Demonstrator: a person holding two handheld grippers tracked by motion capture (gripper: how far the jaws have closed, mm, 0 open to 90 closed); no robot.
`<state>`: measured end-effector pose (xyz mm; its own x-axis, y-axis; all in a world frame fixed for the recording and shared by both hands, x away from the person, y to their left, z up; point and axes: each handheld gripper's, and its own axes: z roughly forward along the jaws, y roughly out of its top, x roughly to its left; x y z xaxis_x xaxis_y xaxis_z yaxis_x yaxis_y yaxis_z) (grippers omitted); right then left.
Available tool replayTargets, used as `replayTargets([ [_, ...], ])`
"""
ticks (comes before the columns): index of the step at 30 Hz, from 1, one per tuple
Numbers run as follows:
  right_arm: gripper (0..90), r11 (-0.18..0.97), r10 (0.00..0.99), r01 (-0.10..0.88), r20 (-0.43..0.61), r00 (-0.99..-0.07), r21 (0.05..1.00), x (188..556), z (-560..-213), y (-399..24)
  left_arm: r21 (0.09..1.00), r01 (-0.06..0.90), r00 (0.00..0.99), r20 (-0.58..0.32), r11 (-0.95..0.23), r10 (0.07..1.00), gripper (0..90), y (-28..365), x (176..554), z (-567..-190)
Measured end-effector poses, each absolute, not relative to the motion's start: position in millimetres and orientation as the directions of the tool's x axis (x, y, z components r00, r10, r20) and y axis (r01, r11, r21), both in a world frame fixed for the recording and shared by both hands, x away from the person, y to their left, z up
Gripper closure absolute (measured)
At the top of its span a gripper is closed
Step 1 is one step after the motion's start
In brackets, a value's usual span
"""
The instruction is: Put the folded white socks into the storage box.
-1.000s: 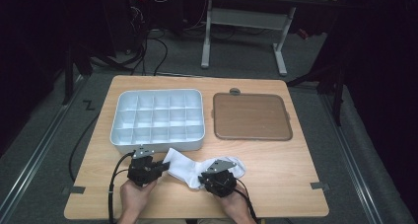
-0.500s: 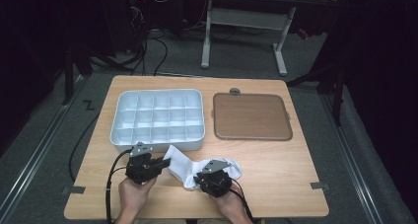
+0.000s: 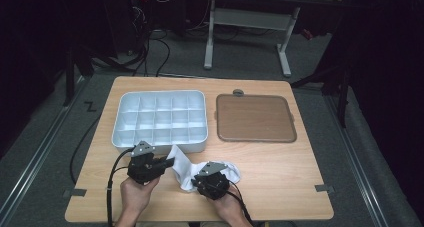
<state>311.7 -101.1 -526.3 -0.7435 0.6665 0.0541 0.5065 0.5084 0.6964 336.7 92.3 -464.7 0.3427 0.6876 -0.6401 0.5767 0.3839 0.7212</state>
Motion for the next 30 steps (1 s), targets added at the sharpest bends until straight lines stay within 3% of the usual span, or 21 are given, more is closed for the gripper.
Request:
replayTargets([
  [19, 78.8, 0.538, 0.63, 0.489, 0.058, -0.774, 0.687, 315.6, -524.9, -77.5, 0.725, 0.585, 0.374, -0.639, 0.363, 0.672, 80.0, 85.3, 337.9, -456.1],
  [30, 75.5, 0.45, 0.712, 0.494, 0.036, -0.702, 0.744, 312.7, -496.3, -122.3, 0.73, 0.59, 0.377, -0.627, 0.345, 0.682, 80.0, 80.9, 337.1, -458.8],
])
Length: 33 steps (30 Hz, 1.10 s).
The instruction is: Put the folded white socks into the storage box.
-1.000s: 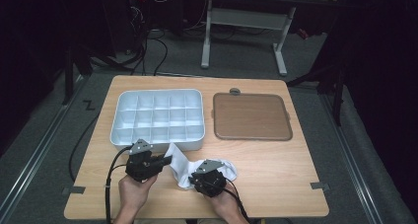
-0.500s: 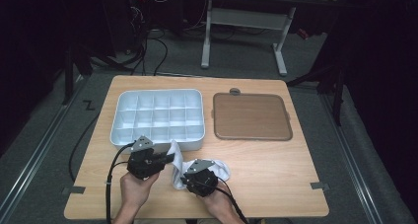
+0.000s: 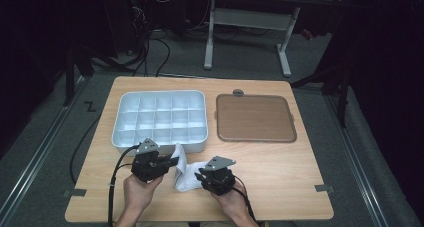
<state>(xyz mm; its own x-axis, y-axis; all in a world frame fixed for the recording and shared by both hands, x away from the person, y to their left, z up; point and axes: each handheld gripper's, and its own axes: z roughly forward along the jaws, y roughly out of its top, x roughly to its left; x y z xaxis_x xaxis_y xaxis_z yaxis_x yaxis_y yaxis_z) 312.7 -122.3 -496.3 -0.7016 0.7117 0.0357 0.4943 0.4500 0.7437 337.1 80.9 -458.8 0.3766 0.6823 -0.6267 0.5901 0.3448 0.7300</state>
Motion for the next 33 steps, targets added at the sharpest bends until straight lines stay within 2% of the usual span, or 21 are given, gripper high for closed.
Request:
replayTargets([
  [13, 71.9, 0.347, 0.833, 0.578, 0.04, -0.552, 0.739, 314.4, -495.8, -192.8, 0.737, 0.602, 0.39, -0.608, 0.308, 0.692, 80.0, 70.2, 336.3, -462.3],
  [23, 72.7, 0.352, 0.835, 0.61, 0.056, -0.547, 0.711, 316.6, -509.0, -198.6, 0.746, 0.607, 0.41, -0.589, 0.273, 0.696, 80.0, 57.5, 334.8, -463.6],
  [33, 82.3, 0.359, 0.829, 0.637, 0.08, -0.553, 0.682, 319.3, -519.3, -197.8, 0.755, 0.616, 0.44, -0.567, 0.226, 0.697, 80.0, 40.9, 331.9, -468.0],
])
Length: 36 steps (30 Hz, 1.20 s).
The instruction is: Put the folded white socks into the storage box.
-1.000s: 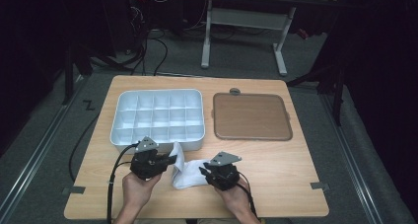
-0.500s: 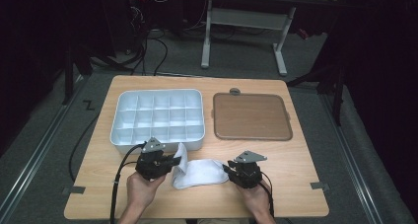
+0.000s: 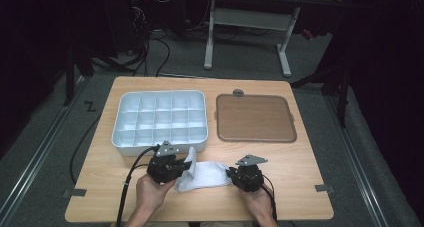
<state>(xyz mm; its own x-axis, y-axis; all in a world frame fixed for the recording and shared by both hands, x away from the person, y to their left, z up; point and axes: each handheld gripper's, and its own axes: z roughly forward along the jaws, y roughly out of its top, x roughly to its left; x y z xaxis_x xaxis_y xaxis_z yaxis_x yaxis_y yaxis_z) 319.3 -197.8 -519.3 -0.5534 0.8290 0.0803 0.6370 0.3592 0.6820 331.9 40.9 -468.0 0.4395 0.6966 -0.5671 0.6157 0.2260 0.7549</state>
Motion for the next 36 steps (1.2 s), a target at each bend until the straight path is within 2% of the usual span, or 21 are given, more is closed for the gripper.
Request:
replayTargets([
  [20, 84.3, 0.37, 0.813, 0.63, 0.09, -0.576, 0.683, 320.1, -522.1, -175.9, 0.76, 0.635, 0.477, -0.529, 0.142, 0.702, 79.9, 16.0, 327.9, -482.8],
  [36, 84.1, 0.37, 0.812, 0.634, 0.096, -0.576, 0.679, 320.9, -522.8, -174.8, 0.757, 0.649, 0.507, -0.504, 0.076, 0.699, 79.6, -7.3, 327.6, -494.1],
])
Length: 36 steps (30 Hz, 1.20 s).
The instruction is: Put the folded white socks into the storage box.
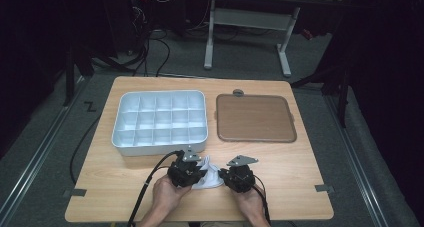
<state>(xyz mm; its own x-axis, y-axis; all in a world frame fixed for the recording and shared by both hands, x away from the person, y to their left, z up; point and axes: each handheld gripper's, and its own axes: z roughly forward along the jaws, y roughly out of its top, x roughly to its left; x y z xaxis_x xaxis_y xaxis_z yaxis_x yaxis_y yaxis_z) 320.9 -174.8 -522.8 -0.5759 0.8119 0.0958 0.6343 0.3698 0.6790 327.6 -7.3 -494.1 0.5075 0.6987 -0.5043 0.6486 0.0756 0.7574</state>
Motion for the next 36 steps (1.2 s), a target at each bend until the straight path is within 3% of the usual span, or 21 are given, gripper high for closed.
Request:
replayTargets([
  [24, 83.9, 0.378, 0.809, 0.63, 0.089, -0.581, 0.678, 322.0, -523.5, -172.1, 0.752, 0.659, 0.525, -0.473, 0.013, 0.708, 78.4, -29.2, 329.2, -518.0],
  [36, 82.1, 0.376, 0.809, 0.626, 0.088, -0.582, 0.684, 321.9, -523.3, -172.7, 0.746, 0.663, 0.519, -0.516, 0.06, 0.681, 67.0, -19.2, 328.7, -510.9],
])
